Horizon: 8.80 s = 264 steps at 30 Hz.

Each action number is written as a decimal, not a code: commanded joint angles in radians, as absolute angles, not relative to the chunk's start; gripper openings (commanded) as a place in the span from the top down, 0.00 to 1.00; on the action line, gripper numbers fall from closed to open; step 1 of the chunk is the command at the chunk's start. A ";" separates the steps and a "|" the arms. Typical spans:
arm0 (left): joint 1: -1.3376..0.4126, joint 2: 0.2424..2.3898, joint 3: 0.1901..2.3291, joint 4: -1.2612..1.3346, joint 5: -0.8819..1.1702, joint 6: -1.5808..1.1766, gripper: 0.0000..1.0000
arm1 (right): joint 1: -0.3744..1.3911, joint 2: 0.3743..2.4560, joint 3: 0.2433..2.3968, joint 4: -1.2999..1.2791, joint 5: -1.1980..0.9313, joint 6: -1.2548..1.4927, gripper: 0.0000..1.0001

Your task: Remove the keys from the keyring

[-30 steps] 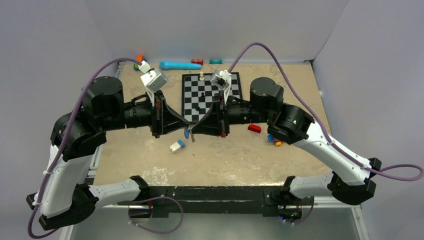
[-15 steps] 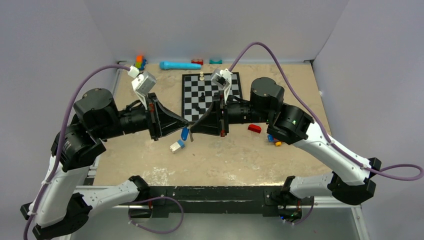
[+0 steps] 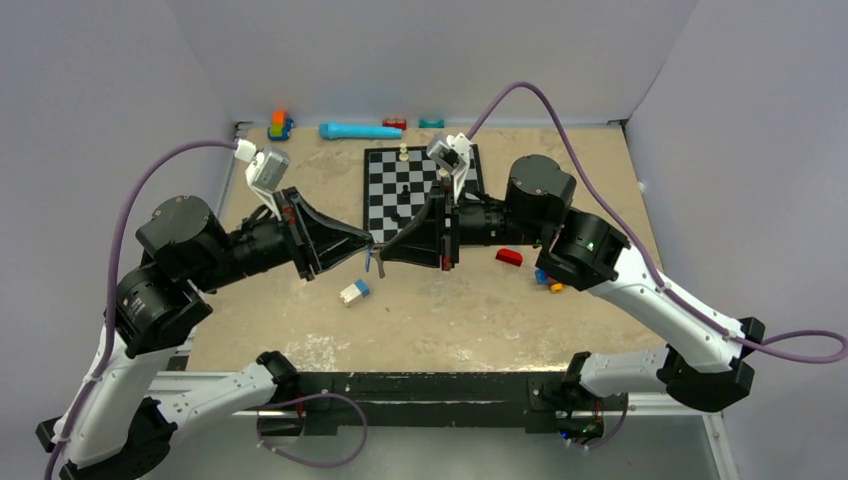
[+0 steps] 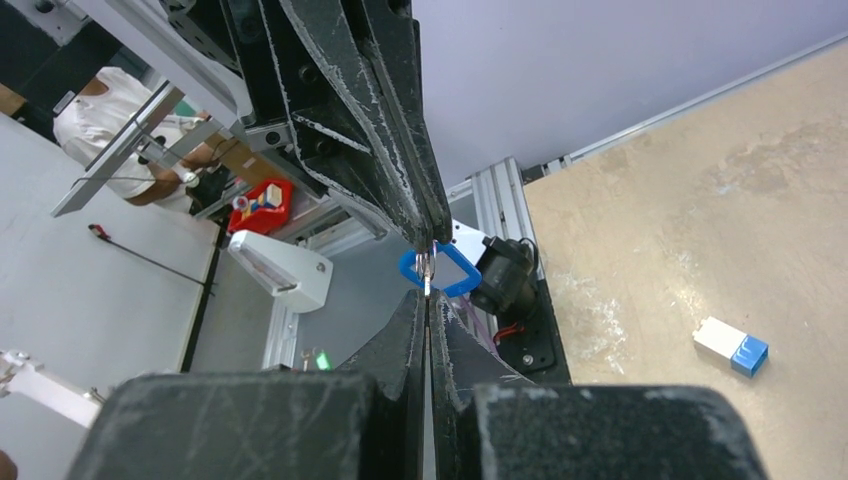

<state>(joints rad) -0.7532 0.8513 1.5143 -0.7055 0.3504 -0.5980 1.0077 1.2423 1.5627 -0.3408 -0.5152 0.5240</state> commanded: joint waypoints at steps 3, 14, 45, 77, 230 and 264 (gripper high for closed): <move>-0.753 0.822 1.458 -0.605 0.313 -0.663 1.00 | 1.008 1.202 1.553 -0.250 -0.506 0.541 1.00; -0.754 0.769 1.369 -0.485 0.247 -0.742 1.00 | 1.008 1.188 1.519 -0.187 -0.508 0.564 1.00; -0.757 0.736 1.315 -0.447 0.153 -0.789 1.00 | 1.031 1.204 1.501 -0.157 -0.410 0.586 0.67; -0.756 0.700 1.309 -0.425 0.153 -0.802 1.00 | 1.030 1.236 1.457 0.023 -0.386 0.673 0.61; -0.756 0.849 1.549 -0.581 0.325 -0.614 1.00 | 1.029 1.226 1.459 -0.026 -0.410 0.682 1.00; -0.756 0.763 1.345 -0.256 0.233 -0.802 1.00 | 1.031 1.245 1.461 0.070 -0.385 0.728 1.00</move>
